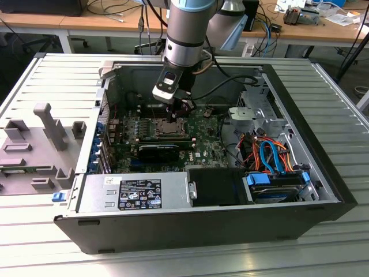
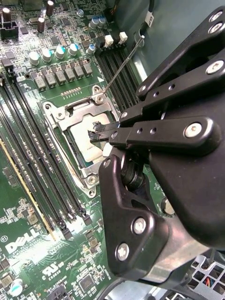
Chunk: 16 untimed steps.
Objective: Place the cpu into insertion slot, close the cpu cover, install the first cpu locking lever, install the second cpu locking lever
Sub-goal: 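Install the first cpu locking lever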
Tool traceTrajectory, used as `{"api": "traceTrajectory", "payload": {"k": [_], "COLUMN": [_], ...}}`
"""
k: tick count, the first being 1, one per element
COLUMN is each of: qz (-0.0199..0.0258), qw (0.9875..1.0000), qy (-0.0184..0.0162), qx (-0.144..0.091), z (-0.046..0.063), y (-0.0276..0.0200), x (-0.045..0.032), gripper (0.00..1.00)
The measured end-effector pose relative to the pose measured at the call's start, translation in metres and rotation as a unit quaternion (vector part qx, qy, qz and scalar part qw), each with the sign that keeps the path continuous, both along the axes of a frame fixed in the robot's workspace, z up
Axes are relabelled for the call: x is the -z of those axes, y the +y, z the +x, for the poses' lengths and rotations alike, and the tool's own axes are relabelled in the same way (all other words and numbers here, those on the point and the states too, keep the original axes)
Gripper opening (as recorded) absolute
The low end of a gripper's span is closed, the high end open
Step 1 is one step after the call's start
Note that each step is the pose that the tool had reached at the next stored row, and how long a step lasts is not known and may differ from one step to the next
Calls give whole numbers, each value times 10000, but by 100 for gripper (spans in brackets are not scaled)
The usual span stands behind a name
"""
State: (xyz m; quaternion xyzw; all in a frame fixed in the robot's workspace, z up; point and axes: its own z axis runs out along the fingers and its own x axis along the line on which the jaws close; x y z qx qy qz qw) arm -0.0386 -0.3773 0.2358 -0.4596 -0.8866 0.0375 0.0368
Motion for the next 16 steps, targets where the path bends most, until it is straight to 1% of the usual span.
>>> {"api": "traceTrajectory", "payload": {"k": [16], "qz": [0], "qw": [10000], "qy": [0], "qx": [-73], "z": [0], "y": [0], "x": [0], "gripper": [11]}}
